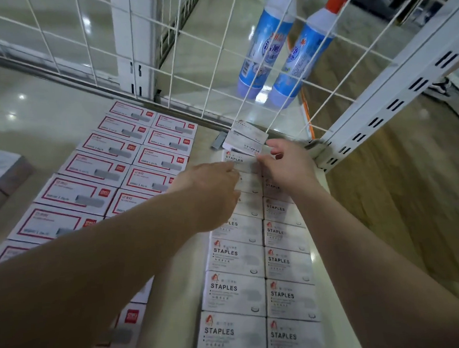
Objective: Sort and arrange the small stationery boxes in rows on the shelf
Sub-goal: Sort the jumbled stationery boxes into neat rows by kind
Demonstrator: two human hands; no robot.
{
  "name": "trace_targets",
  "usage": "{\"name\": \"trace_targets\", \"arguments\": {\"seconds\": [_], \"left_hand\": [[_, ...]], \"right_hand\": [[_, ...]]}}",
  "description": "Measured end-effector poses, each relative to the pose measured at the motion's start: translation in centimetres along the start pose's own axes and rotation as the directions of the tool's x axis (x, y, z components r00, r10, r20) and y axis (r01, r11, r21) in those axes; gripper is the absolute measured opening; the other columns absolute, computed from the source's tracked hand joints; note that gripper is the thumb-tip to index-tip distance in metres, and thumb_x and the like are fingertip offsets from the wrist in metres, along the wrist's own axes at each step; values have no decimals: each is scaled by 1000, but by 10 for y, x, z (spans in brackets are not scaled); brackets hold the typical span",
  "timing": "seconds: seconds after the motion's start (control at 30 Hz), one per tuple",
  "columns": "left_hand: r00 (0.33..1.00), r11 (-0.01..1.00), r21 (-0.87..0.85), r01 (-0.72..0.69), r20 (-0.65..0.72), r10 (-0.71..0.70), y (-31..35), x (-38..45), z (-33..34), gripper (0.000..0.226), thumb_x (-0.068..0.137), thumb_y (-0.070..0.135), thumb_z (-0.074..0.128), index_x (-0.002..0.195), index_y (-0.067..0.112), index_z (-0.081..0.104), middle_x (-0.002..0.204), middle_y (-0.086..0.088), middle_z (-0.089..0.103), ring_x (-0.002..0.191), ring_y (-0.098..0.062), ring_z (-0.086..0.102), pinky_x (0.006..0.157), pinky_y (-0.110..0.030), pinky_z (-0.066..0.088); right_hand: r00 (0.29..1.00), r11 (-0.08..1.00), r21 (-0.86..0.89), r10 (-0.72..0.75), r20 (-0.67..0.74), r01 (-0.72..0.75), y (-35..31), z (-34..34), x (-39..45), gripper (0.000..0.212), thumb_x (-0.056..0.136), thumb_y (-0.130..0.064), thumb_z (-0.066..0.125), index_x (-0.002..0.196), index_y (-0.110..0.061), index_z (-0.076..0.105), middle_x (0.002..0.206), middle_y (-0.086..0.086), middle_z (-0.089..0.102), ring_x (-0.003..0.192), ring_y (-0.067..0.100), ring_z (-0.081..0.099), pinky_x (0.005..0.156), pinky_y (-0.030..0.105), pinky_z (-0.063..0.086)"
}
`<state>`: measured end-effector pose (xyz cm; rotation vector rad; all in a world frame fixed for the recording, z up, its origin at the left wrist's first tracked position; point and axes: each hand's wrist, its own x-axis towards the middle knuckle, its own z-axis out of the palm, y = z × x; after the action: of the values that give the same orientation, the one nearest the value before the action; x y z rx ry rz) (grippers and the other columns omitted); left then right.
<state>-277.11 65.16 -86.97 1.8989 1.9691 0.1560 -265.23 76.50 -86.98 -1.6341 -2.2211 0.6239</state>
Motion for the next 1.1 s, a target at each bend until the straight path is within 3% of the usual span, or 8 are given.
{"name": "trace_targets", "arguments": {"seconds": [0.27,0.5,0.67,0.8,0.93,1.1], "left_hand": [[998,999,-22,-24,62,25,-4,0,-2,49,100,33,28,147,19,21,156,8,10,140,-17,21,113,-41,26],[997,1000,-9,-23,77,23,-3,-2,-3,49,101,32,25,148,18,19,156,7,8,141,-16,20,113,-39,24],[998,1000,-17,2,70,-1,0,-2,-3,50,101,33,26,148,19,18,156,8,10,140,-17,21,112,-41,26],[997,1000,-21,3,72,-1,-1,-1,-2,50,101,33,27,148,19,19,155,8,11,140,-17,22,113,-41,26],[998,999,-38,2,64,0,-2,-2,-1,49,100,34,28,147,20,19,155,8,12,140,-17,21,112,-42,27],[998,999,-40,0,69,3,-2,-1,-1,50,100,33,28,147,20,19,155,8,11,140,-16,20,112,-42,27]], "right_hand": [[997,981,185,49,55,-58,-5,7,10,34,84,-17,68,118,-15,63,123,5,60,111,17,55,96,27,41],[998,988,147,35,45,-41,-8,4,12,30,87,-14,63,117,-17,64,122,4,59,105,15,54,90,24,41],[998,988,151,28,57,-36,-13,9,13,36,84,-22,68,120,-18,62,121,2,57,104,11,51,85,18,36],[995,979,183,76,69,-87,-15,11,16,37,81,-20,71,117,-17,63,106,0,50,105,16,51,93,25,40],[992,976,187,100,79,-114,-15,13,19,33,79,-19,73,111,-18,63,104,-2,47,98,17,50,94,31,45],[994,981,171,75,83,-88,-13,13,20,30,83,-19,69,112,-16,62,102,-1,47,94,16,49,91,29,43]]}}
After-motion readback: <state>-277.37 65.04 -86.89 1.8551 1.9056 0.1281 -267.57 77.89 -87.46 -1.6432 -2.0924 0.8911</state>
